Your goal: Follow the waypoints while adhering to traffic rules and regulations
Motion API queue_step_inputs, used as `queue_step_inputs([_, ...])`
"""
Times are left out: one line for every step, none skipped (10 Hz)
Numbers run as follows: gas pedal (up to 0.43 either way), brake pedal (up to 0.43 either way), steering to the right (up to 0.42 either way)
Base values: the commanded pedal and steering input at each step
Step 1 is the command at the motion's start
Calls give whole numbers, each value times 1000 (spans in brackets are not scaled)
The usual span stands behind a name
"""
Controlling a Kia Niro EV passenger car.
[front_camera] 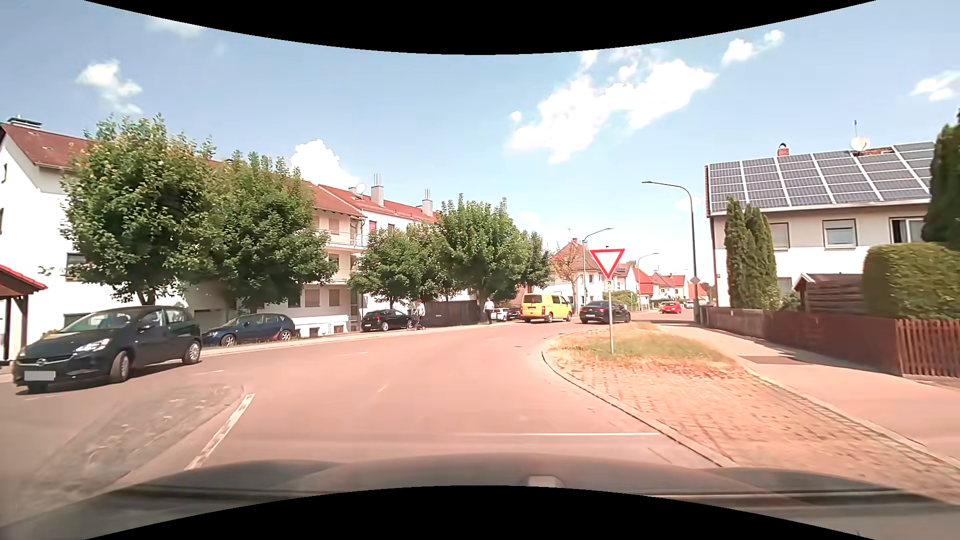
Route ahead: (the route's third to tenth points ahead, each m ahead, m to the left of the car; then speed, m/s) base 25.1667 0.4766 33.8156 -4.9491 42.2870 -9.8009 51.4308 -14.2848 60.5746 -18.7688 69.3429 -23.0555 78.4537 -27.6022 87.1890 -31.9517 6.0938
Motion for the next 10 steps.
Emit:
queue_step_inputs([0, 79, -53])
queue_step_inputs([0, 85, -54])
queue_step_inputs([0, 85, -55])
queue_step_inputs([0, 91, -57])
queue_step_inputs([0, 98, -58])
queue_step_inputs([0, 98, -58])
queue_step_inputs([0, 104, -58])
queue_step_inputs([0, 110, -57])
queue_step_inputs([0, 116, -56])
queue_step_inputs([0, 128, -55])
